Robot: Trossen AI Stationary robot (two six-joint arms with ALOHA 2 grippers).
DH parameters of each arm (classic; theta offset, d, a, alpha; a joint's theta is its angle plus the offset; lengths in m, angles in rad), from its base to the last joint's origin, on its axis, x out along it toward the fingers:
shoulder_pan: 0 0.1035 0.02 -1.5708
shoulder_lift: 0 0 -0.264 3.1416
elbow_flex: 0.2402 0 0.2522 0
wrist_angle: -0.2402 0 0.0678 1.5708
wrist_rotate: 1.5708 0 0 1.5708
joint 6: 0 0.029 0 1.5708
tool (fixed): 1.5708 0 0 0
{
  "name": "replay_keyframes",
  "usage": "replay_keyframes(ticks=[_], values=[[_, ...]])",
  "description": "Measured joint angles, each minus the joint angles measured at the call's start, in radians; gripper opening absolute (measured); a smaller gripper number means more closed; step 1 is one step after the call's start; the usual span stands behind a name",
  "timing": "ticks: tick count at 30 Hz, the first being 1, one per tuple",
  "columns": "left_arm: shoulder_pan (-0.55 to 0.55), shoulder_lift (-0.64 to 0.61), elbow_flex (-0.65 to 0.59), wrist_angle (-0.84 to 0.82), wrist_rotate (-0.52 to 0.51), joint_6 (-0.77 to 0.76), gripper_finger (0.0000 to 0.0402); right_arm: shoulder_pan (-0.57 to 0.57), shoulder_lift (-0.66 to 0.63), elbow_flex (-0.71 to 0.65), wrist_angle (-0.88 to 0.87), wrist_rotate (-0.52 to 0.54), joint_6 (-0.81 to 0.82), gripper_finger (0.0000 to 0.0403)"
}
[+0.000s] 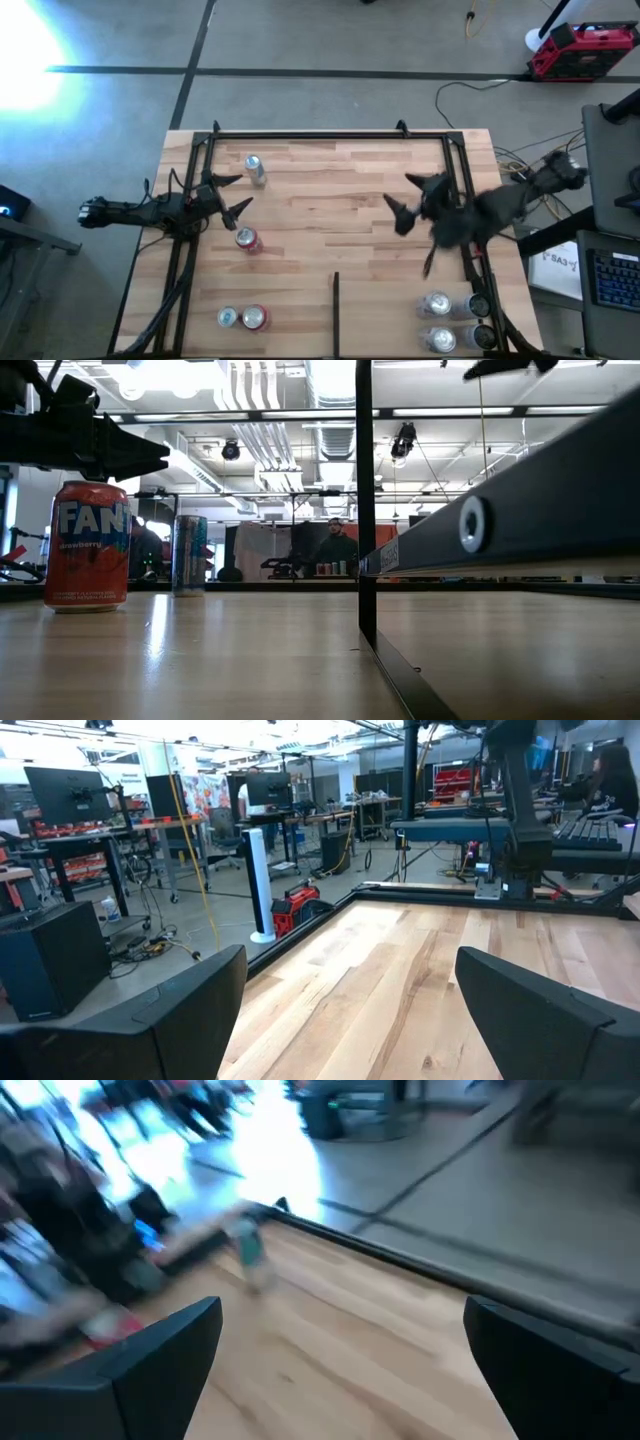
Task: Place canned beverage on shelf
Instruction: Move the top white/blue soda can to the center of the table
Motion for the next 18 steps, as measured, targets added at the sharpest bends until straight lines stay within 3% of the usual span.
replay_keyframes(ticks=[5,8,12,18], values=[[0.0,0.0,0.0,0.0,0.0,0.0,0.0343,-0.199,-0.195,-0.325,0.558,-0.191,-0.361,0.04],[0.0,0.0,0.0,0.0,0.0,0.0,0.0343,-0.264,-0.261,-0.463,0.764,-0.28,-0.518,0.04],[0.0,0.0,0.0,0.0,0.0,0.0,0.0343,-0.339,-0.369,-0.572,0.794,-0.419,-0.641,0.04],[0.0,0.0,0.0,0.0,0.0,0.0,0.0343,-0.474,-0.492,-0.683,0.778,-0.726,-0.708,0.04]])
